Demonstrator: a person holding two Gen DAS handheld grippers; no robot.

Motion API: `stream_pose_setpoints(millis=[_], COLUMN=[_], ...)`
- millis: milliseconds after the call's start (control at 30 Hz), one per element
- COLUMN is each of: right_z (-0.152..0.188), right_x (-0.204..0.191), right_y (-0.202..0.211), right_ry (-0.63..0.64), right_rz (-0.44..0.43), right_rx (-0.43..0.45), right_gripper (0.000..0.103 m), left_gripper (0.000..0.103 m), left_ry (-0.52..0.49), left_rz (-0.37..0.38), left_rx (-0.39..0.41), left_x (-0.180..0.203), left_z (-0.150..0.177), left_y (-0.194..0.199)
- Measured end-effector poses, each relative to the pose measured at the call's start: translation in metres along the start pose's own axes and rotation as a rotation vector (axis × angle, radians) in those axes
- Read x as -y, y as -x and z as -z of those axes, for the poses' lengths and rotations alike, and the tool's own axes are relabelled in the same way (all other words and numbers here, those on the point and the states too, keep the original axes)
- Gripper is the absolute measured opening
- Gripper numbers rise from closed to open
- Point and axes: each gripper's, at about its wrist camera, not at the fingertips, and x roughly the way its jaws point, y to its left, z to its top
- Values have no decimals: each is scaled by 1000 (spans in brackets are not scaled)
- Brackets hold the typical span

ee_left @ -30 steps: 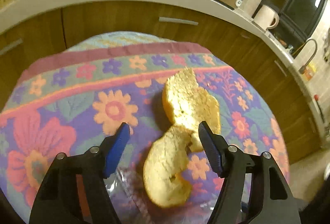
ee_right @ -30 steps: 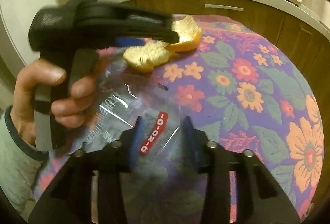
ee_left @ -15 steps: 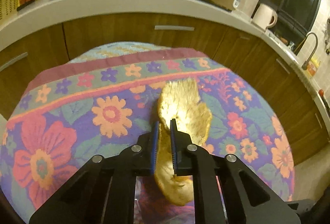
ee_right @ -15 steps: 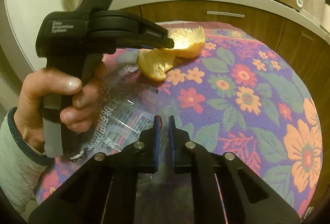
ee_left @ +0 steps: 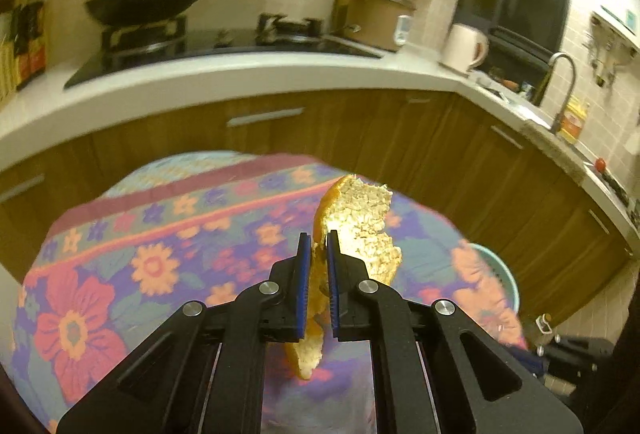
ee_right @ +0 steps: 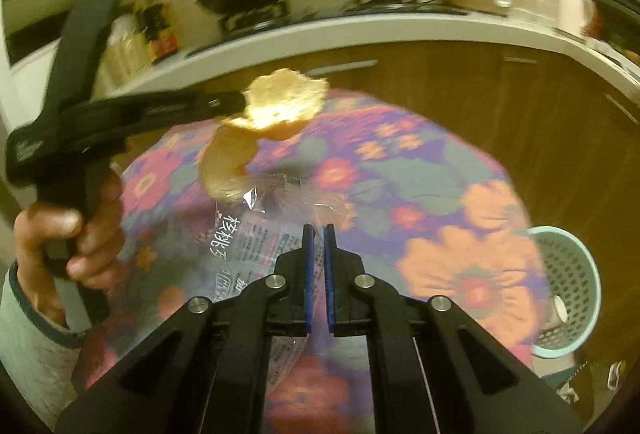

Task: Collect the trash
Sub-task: 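Carry the peel and plastic bag over the blue basket with both tools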

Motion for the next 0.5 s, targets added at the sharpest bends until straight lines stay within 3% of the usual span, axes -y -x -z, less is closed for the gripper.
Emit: stream_pose_setpoints(millis=[267, 500], right_z=[-14, -7], right_x=[107, 209], right_y=[48, 68], right_ry=[-128, -233], right_rz=[176, 331], right_rx=[113, 135], right_gripper=[3, 3], left_gripper=[6, 6], left_ry=[-94, -164], left_rz=[85, 207], left_rx=[27, -13], left_x=[86, 182], left_z=[-19, -24], left_y=[-12, -64])
